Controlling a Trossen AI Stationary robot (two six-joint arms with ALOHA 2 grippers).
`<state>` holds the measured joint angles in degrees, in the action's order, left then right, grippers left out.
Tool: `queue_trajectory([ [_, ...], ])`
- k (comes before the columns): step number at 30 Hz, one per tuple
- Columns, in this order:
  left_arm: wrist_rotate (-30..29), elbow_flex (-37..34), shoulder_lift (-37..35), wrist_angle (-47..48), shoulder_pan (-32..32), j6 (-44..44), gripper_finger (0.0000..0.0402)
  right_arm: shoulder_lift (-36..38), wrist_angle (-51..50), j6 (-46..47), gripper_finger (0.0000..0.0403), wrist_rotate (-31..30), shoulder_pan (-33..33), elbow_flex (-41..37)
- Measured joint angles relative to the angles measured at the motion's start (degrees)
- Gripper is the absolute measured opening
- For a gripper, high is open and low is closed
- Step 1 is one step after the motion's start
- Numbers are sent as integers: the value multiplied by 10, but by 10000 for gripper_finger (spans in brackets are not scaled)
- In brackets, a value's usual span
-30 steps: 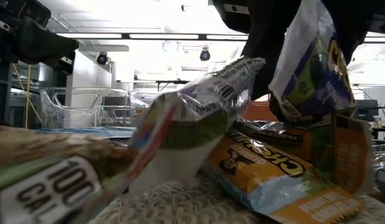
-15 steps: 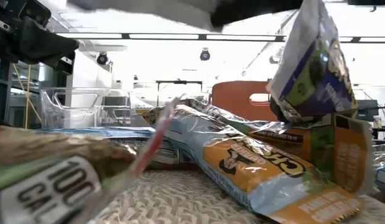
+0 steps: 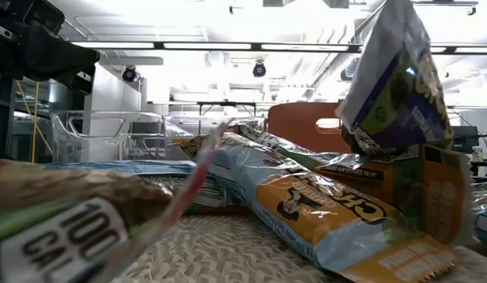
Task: Pick and place Granola Bars by type
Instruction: Put the right green granola bar into the orange bin
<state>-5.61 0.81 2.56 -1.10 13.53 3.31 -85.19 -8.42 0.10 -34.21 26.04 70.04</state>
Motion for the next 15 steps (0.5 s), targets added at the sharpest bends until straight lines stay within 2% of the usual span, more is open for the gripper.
queue_trajectory([
  [7,0,0,0,0,0,0,1,58,46,-5,35,7,-14,0],
  [15,0,0,0,0,0,0,1,96,211,-81,29,15,-13,0],
])
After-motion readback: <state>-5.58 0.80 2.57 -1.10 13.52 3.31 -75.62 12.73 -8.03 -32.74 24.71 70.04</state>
